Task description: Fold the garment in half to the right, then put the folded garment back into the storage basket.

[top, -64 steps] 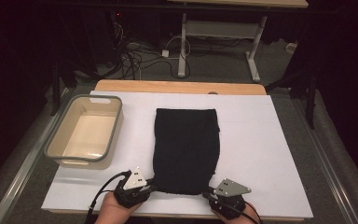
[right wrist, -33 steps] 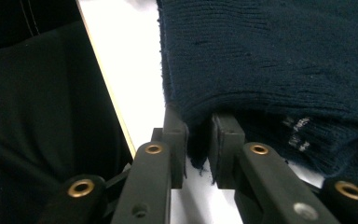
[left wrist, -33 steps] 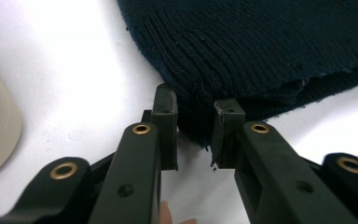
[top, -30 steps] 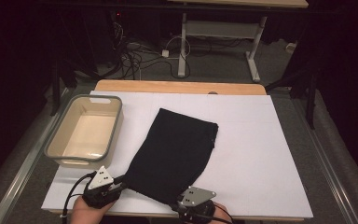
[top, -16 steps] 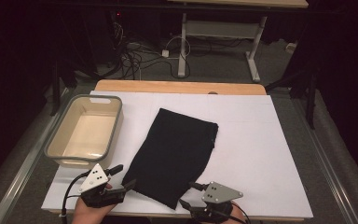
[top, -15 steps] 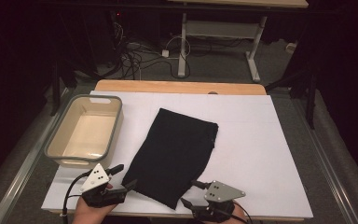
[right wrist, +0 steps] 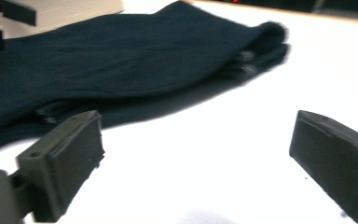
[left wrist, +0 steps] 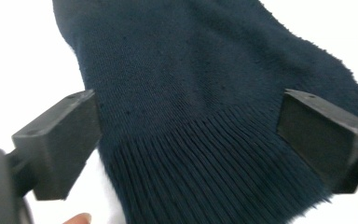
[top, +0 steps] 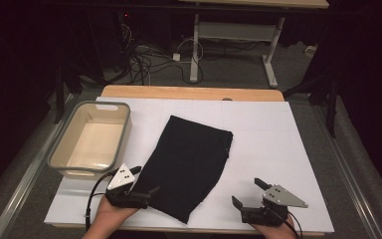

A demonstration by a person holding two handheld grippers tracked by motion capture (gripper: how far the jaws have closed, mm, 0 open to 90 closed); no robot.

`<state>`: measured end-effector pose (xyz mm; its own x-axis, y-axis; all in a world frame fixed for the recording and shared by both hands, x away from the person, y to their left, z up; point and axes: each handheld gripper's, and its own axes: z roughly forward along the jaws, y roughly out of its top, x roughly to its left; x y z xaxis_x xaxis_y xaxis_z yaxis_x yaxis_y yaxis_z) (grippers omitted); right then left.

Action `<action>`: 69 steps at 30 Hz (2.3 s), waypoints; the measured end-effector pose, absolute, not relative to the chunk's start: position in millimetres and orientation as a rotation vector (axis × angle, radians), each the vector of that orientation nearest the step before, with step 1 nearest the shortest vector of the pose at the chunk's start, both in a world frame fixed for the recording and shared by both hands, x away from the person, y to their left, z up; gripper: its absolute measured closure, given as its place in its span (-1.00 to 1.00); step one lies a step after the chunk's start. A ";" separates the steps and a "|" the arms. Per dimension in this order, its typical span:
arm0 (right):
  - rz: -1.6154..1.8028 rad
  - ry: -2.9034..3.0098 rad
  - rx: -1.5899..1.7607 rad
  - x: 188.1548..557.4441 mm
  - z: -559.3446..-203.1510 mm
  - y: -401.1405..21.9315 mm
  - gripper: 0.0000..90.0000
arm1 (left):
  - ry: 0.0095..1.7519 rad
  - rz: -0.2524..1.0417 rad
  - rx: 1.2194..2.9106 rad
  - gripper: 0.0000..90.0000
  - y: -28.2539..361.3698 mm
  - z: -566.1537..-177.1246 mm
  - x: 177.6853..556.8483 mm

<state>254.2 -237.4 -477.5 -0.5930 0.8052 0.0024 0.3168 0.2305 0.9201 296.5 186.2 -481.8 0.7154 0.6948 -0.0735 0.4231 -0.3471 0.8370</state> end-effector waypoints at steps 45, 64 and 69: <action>1.366 1.919 1.040 289.4 -475.7 -242.6 -0.99 | 1.012 0.302 2.127 -0.43 199.3 -475.3 291.1; 1.380 1.957 1.016 297.2 -479.0 -228.5 -0.99 | 1.061 0.020 2.098 0.21 200.3 -487.9 296.8; 1.374 1.965 1.022 296.7 -479.8 -227.1 -0.99 | 1.012 0.044 2.105 0.43 198.3 -487.7 294.4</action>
